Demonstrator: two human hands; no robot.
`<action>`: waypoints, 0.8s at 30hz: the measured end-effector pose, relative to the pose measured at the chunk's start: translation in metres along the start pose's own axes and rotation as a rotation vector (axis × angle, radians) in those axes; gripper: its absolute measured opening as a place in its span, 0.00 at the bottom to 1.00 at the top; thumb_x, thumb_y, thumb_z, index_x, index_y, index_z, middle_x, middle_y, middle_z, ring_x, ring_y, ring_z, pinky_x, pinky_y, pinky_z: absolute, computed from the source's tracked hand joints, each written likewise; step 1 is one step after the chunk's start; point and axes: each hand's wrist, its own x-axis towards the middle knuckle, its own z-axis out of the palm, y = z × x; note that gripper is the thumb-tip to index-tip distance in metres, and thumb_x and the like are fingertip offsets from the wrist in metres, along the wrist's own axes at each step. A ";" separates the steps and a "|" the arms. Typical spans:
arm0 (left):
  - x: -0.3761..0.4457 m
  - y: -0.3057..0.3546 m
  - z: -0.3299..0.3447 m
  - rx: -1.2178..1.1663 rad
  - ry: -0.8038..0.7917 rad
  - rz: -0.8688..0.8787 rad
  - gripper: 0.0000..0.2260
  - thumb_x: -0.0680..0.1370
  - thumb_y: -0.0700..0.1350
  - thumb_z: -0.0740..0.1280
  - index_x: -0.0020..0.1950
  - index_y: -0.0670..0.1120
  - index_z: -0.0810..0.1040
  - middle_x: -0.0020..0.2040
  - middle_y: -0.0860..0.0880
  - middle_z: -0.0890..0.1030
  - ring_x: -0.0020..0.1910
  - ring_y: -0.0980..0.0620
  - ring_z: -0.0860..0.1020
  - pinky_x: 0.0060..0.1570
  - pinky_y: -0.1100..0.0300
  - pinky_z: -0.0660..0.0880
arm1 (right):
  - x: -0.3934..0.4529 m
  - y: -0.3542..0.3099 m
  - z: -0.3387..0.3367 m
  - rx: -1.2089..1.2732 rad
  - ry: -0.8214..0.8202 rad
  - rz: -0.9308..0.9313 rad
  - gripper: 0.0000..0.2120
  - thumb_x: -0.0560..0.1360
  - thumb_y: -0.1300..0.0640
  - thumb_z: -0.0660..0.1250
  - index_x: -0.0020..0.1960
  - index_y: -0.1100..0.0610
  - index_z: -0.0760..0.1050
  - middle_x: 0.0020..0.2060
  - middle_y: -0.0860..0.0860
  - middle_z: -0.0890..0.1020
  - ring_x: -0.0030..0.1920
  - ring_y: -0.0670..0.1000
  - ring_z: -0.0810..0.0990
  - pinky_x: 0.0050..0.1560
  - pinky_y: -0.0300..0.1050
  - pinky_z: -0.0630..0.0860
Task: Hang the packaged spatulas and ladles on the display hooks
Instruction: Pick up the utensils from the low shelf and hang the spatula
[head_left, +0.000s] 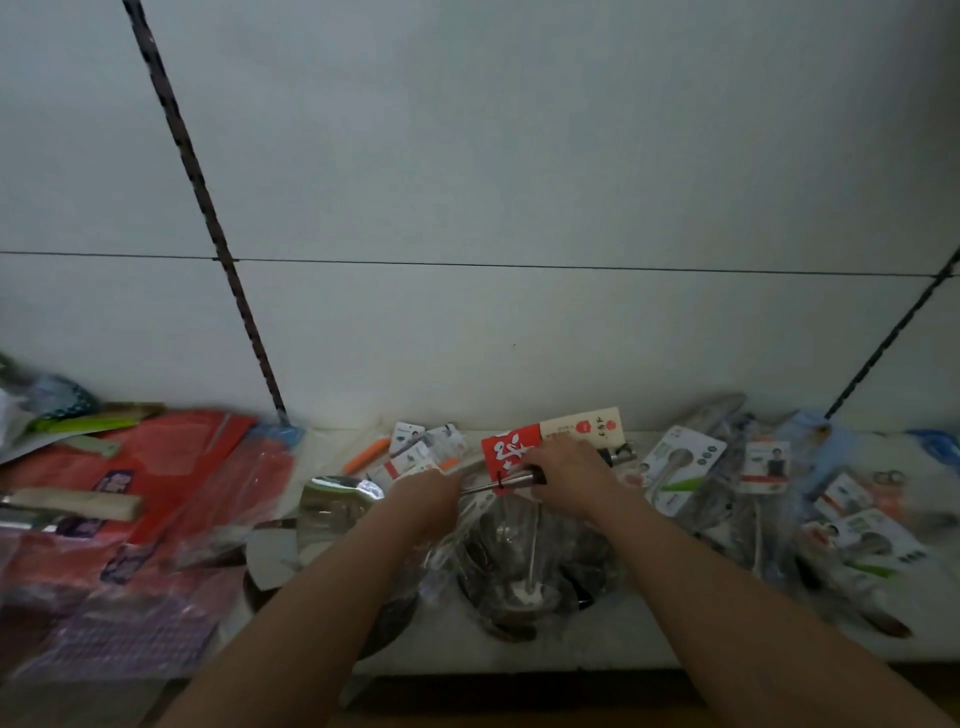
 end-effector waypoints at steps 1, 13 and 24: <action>0.001 0.000 0.000 -0.027 -0.004 0.000 0.16 0.80 0.42 0.57 0.68 0.46 0.68 0.63 0.43 0.75 0.60 0.46 0.75 0.58 0.54 0.73 | -0.001 0.003 0.001 0.020 -0.017 0.009 0.13 0.77 0.55 0.62 0.61 0.53 0.75 0.58 0.54 0.78 0.59 0.55 0.74 0.60 0.49 0.69; -0.041 -0.027 -0.034 0.088 -0.012 -0.006 0.26 0.81 0.49 0.58 0.77 0.47 0.52 0.74 0.43 0.64 0.72 0.47 0.64 0.71 0.52 0.61 | -0.020 -0.013 0.001 -0.032 -0.023 0.065 0.13 0.78 0.60 0.61 0.61 0.55 0.75 0.58 0.56 0.79 0.59 0.56 0.77 0.58 0.50 0.74; -0.121 0.041 -0.085 0.136 0.096 0.103 0.27 0.80 0.49 0.61 0.76 0.48 0.53 0.70 0.41 0.69 0.67 0.42 0.70 0.64 0.49 0.68 | -0.093 0.016 -0.110 -0.067 0.088 0.119 0.20 0.76 0.66 0.59 0.66 0.54 0.73 0.64 0.55 0.74 0.62 0.56 0.74 0.60 0.48 0.71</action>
